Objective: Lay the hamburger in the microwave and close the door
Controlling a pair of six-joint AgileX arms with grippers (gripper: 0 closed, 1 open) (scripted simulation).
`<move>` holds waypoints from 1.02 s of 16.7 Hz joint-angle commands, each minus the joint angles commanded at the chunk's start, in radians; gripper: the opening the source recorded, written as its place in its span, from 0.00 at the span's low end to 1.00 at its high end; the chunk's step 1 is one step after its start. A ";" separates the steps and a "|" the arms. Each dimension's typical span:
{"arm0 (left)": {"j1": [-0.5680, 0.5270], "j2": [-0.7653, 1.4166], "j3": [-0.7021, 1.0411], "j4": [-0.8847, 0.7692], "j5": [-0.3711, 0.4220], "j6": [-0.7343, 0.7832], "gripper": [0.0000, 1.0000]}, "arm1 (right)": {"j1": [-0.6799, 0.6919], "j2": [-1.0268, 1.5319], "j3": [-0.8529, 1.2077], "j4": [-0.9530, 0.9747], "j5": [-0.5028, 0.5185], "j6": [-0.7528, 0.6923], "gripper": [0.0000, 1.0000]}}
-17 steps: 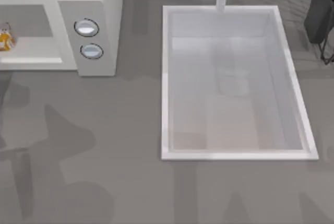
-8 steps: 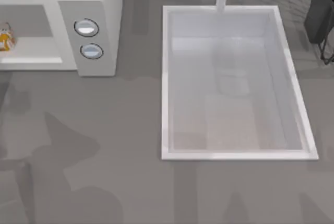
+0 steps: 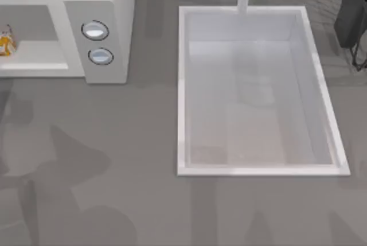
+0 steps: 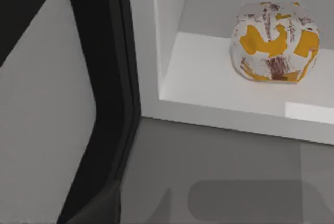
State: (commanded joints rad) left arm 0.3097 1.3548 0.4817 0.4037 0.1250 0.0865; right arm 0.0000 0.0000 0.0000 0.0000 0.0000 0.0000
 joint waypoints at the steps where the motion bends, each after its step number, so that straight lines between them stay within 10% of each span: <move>1: -0.005 -0.020 -0.006 -0.005 -0.001 -0.001 1.00 | 0.000 0.000 0.000 0.000 0.000 0.000 1.00; 17: -0.236 -1.051 -0.375 -0.316 -0.096 -0.065 1.00 | 0.000 0.000 0.000 0.000 0.000 0.000 1.00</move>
State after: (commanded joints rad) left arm 0.0734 0.3040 0.1065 0.0881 0.0291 0.0215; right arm 0.0000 0.0000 0.0000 0.0000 0.0000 0.0000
